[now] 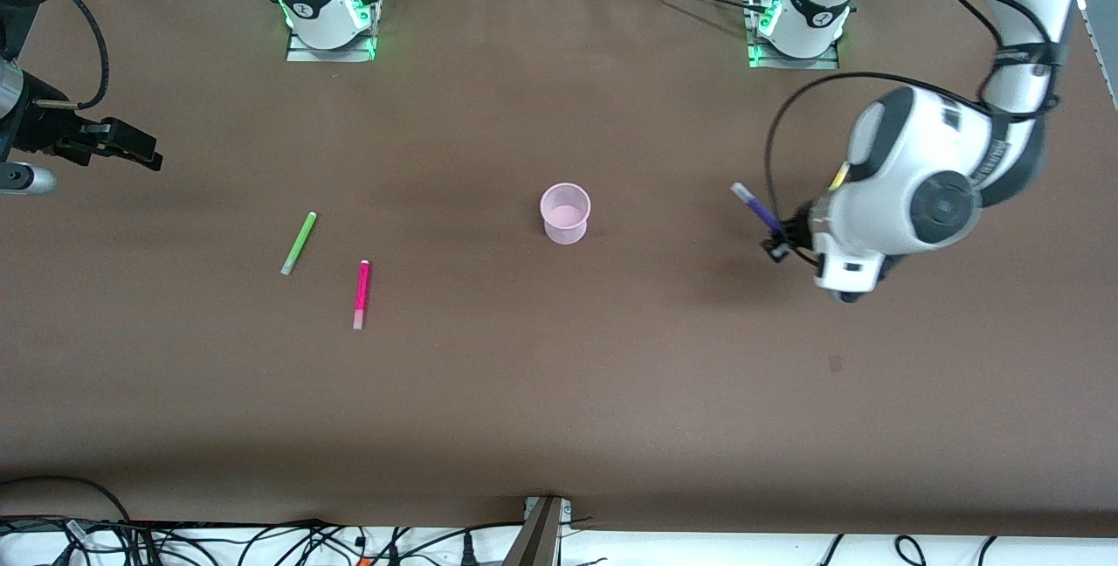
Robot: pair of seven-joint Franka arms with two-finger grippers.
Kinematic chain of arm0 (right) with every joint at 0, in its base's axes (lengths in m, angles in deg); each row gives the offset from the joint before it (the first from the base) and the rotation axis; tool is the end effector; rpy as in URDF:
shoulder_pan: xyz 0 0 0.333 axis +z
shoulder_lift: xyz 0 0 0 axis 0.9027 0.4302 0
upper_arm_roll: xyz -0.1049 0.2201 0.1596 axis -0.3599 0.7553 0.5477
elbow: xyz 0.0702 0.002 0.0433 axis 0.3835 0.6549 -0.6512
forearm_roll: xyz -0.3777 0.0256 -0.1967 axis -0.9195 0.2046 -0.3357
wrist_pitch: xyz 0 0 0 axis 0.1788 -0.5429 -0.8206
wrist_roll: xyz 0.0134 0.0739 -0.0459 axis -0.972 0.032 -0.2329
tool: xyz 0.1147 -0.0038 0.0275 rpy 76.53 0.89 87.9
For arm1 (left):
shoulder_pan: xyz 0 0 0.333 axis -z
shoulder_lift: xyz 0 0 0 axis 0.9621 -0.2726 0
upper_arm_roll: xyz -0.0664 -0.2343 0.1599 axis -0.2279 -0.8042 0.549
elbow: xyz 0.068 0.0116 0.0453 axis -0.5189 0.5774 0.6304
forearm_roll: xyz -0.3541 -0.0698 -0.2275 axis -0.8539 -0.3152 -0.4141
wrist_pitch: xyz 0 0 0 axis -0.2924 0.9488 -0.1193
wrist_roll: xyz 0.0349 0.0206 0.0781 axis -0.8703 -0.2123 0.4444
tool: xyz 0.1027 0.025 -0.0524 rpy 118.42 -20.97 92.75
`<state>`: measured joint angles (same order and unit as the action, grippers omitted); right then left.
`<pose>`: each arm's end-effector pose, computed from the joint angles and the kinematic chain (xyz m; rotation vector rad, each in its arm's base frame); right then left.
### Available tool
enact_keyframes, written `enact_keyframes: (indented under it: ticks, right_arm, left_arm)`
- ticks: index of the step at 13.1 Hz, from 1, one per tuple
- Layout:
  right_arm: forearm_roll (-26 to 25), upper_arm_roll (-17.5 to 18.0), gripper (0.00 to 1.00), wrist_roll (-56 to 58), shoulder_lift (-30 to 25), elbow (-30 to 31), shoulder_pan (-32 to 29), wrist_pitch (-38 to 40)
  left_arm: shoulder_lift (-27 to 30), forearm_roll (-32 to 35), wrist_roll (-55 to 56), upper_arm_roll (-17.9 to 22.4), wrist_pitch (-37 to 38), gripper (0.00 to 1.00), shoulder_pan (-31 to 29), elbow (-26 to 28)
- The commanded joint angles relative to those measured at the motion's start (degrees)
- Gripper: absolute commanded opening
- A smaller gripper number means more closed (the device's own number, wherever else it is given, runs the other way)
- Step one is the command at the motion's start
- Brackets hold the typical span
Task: Organize pens into pink holder with both arms
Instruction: 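Carry the blue pen with the left gripper over the pink cup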
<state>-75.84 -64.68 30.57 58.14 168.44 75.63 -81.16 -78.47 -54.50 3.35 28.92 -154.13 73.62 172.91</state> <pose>0.5933 -0.0248 0.5269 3.1306 -0.0939 -0.1158 0.6160 -0.2077 0.3316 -2.8664 -1.1641 0.4576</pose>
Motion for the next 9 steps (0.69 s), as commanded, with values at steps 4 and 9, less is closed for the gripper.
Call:
enact_keyframes:
  ticks: [4,9]
  right_arm:
    - [1.04,-0.05,1.00,0.71,-0.29,0.33,-0.30,0.35]
    - [1.04,-0.49,1.00,0.71,0.06,0.33,-0.30,0.35]
  left_arm:
    - [-3.28,7.74,29.47,-0.79,-7.21,0.00,15.21,-6.45]
    - [-9.77,25.69,54.27,-0.53,-9.87,0.00,25.59,-10.04]
